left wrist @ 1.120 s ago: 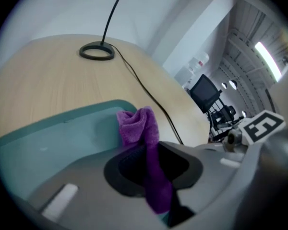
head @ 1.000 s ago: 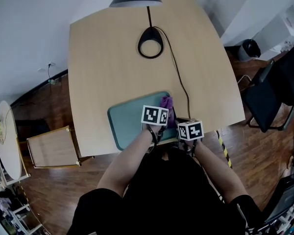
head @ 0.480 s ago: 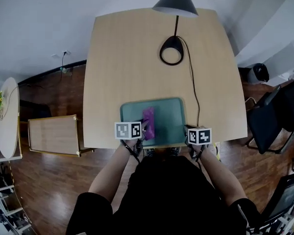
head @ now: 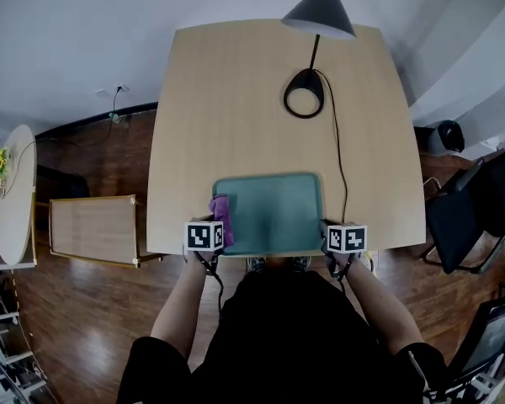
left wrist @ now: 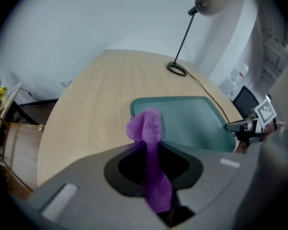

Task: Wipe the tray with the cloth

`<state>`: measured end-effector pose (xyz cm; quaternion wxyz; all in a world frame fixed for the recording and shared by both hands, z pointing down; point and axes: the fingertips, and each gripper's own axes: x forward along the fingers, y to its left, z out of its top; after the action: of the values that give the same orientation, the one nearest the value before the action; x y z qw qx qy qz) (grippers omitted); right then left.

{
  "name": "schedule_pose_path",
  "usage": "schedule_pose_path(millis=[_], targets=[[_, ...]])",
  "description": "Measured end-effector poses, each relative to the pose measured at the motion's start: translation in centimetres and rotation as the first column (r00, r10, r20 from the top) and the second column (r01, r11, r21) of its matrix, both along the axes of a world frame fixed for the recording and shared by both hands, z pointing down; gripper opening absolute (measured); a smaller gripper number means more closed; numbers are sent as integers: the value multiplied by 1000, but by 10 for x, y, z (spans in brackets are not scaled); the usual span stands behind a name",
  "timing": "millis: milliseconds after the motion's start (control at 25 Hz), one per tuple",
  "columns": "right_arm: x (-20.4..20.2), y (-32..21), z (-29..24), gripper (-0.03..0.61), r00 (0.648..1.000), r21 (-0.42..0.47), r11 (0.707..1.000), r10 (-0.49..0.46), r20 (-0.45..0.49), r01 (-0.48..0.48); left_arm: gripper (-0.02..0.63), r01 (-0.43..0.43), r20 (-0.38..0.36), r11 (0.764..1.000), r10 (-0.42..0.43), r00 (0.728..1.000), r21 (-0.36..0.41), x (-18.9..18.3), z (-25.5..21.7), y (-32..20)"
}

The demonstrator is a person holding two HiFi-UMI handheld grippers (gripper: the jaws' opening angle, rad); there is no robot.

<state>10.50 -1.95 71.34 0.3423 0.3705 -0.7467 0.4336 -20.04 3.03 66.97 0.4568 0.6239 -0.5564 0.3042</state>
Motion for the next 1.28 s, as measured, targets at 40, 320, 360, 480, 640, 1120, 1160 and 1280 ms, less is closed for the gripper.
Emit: schedule_pose_path(millis=[40,320,360,480,640,1120,1160,1280], targets=[[0,0,0,20,1000,2,1000,2,0,-2,100,-9,-2,1000,9,1000,-9,5,3,-1],[-2,1,-1,20,1000,13,1000,13,3,-13,100,-21,-85,1000,19,996,-17,38,6,-9],[-2,1,-1,20,1000,14,1000,15,5,-15,100,-34,-92,999,33,995,-17,43,6,-10],[-2,1,-1,20,1000,15,1000,21,10,-21,100,-80,-102,997,78,992,-17,60,5,-16],[-2,2,-4,20,999,16,999,30,17,-30,100,-145,-129,989,140,982,-27,88,4,-24],[-3,3,-6,20,999,14,999,29,34,-29,100,-417,-192,909,406,893,-20,216,4,-55],[-4,3,-7,20,999,14,1000,27,34,-27,100,-442,-194,897,430,881,-18,226,4,-57],[-7,2,-9,20,999,17,1000,23,39,-23,100,-511,-199,859,499,844,-12,253,4,-60]])
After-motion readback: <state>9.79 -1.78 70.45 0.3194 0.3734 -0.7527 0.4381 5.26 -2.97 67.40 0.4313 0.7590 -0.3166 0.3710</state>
